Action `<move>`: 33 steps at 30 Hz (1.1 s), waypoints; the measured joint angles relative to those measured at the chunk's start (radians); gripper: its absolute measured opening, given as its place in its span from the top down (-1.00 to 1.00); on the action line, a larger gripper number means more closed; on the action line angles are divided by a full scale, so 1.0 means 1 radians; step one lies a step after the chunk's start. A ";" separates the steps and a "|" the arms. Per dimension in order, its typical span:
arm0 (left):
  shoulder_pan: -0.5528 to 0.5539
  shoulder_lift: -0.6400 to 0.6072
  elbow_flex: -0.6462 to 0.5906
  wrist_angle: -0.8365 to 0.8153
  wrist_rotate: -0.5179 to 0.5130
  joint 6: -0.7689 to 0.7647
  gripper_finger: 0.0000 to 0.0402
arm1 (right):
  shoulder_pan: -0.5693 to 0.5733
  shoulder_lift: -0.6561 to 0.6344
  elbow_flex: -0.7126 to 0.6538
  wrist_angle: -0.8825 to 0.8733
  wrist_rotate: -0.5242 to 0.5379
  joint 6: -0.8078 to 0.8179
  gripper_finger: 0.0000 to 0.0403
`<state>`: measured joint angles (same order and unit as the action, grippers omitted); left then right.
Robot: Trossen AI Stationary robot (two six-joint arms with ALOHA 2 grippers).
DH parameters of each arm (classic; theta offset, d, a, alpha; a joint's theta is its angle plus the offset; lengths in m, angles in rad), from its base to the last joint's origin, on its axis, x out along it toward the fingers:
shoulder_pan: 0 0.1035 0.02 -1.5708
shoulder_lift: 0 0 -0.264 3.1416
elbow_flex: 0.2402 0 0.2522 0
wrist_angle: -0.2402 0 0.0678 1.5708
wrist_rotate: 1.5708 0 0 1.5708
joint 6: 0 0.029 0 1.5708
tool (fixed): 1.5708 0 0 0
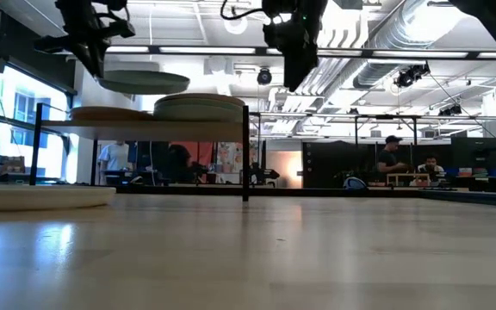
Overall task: Place and stack plates onto a shelf
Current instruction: Stack the blue plate on top of the gray plate on the shelf
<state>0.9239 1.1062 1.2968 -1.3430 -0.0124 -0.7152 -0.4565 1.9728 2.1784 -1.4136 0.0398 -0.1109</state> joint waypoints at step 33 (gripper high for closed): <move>0.294 -0.035 0.001 -0.104 -0.067 -0.087 1.00 | -0.127 0.000 -0.001 -0.005 -0.078 -0.134 0.06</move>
<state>1.2182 1.0714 1.2976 -1.4467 -0.0795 -0.8024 -0.5831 1.9728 2.1777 -1.4181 -0.0383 -0.2447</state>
